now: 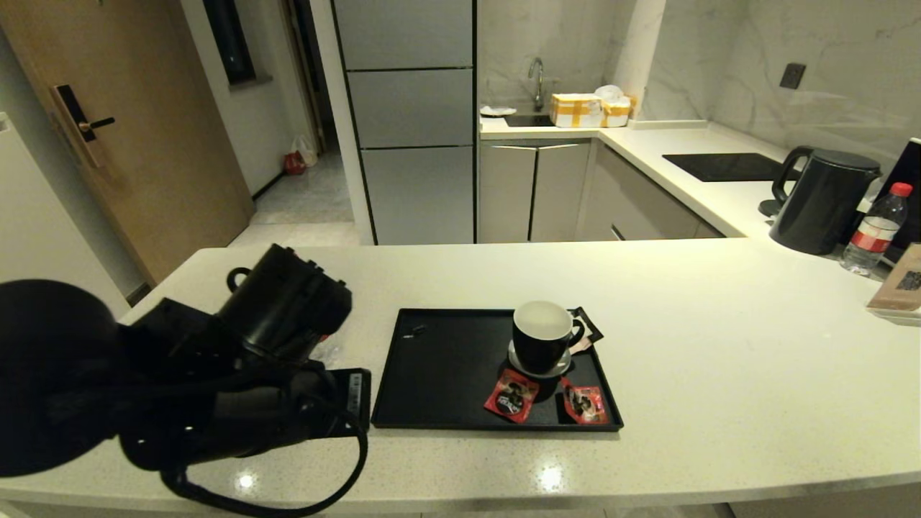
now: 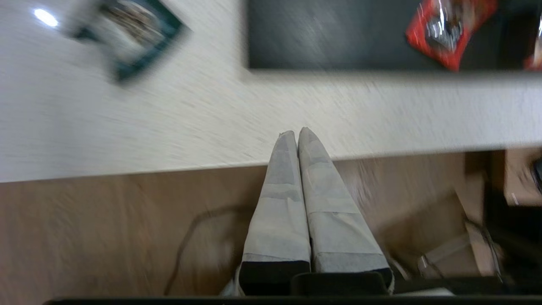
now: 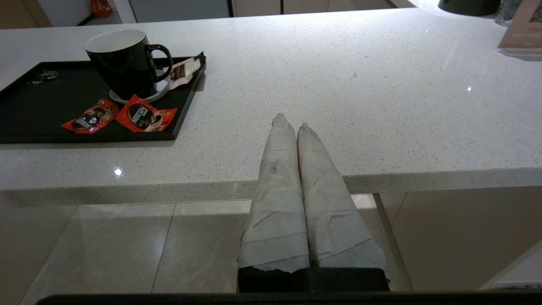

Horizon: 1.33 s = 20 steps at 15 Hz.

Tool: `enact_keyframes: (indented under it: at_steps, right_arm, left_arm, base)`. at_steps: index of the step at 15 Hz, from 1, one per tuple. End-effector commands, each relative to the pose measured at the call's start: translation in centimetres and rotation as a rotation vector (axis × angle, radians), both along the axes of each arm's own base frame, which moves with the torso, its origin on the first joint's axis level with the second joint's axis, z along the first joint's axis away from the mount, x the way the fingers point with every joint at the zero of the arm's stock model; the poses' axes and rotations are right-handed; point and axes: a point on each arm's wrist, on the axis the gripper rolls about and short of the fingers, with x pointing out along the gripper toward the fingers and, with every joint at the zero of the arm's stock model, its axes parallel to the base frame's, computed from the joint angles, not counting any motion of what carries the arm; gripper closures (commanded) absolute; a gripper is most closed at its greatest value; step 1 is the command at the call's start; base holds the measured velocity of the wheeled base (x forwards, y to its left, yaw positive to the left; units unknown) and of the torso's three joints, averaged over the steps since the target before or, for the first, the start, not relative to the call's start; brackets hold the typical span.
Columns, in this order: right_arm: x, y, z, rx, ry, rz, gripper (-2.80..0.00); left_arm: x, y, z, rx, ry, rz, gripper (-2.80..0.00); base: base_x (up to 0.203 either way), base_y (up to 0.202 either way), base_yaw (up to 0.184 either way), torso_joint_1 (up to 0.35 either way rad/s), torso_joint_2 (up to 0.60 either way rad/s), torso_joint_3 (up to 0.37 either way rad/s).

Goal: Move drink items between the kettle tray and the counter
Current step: Return the tea bag to its original position

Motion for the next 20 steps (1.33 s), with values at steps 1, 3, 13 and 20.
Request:
enact_keyframes:
  at_steps: [1, 3, 13, 20]
  right_arm:
    - [0.0, 0.0, 0.0, 0.000, 0.001, 0.001, 0.00]
    - [0.0, 0.0, 0.0, 0.000, 0.001, 0.001, 0.00]
    - [0.0, 0.0, 0.0, 0.000, 0.001, 0.001, 0.00]
    - [0.0, 0.0, 0.0, 0.000, 0.001, 0.001, 0.00]
  left_arm:
    - [-1.7, 2.2, 2.6, -0.032, -0.107, 0.053, 0.00]
    - [-3.0, 4.7, 4.0, 0.000, -0.182, 0.146, 0.00]
    - [-26.0, 16.5, -2.6, 0.069, -0.386, 0.442, 0.00]
    - [-27.8, 15.5, -8.6, 0.153, -0.446, 0.238, 0.00]
  base:
    - [0.000, 0.000, 0.000, 0.000, 0.00, 0.000]
    - [0.000, 0.000, 0.000, 0.000, 0.00, 0.000]
    - [0.000, 0.000, 0.000, 0.000, 0.00, 0.000]
    - [0.000, 0.000, 0.000, 0.000, 0.00, 0.000]
